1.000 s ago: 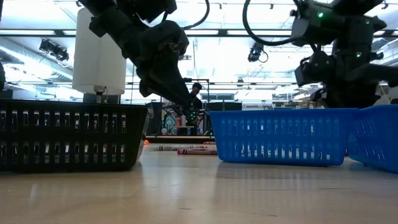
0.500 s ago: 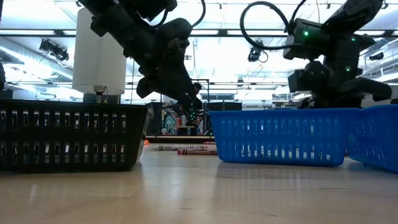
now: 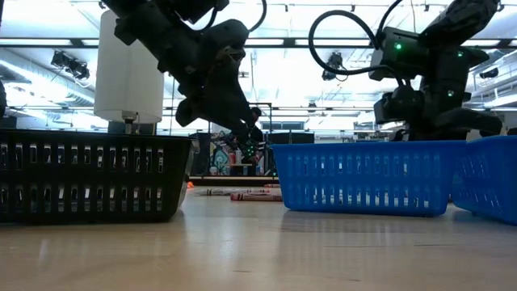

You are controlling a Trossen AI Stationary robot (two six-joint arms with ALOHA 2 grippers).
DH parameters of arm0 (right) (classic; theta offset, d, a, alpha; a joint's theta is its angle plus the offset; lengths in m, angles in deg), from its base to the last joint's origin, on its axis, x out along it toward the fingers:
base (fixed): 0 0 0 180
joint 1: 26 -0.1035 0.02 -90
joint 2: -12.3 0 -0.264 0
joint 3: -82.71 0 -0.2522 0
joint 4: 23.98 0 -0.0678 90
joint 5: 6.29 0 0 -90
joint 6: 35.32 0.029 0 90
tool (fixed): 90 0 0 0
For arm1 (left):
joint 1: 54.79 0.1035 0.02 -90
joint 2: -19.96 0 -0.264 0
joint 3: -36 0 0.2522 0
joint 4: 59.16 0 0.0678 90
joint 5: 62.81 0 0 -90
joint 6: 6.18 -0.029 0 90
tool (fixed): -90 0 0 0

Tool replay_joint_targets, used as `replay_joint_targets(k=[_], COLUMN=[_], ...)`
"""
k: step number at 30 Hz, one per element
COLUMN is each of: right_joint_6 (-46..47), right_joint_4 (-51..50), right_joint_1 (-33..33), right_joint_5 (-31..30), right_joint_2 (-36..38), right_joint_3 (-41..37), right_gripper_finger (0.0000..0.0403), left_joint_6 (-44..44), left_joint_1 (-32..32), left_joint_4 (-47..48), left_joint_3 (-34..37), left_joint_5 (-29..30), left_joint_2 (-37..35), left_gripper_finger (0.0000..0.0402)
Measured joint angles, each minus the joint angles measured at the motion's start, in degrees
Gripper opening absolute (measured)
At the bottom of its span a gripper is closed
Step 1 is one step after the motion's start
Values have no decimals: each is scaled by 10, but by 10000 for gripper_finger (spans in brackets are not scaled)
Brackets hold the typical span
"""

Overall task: Sort crayons
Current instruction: Put the red crayon into the green bin

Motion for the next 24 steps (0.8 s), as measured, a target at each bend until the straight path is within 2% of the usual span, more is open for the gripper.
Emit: replay_joint_targets(k=[15, 24], right_joint_6=[-4, 0], right_joint_4=[12, 19], right_joint_1=[0, 0], right_joint_5=[1, 3], right_joint_2=[-60, -49], right_joint_3=[4, 2], right_gripper_finger=[112, 27], left_joint_6=[9, -50], left_joint_1=[-14, -13], left_joint_4=[-5, 13], left_joint_3=[-9, -23], left_joint_5=[-17, -20], left_joint_2=[0, 0], left_gripper_finger=[143, 143])
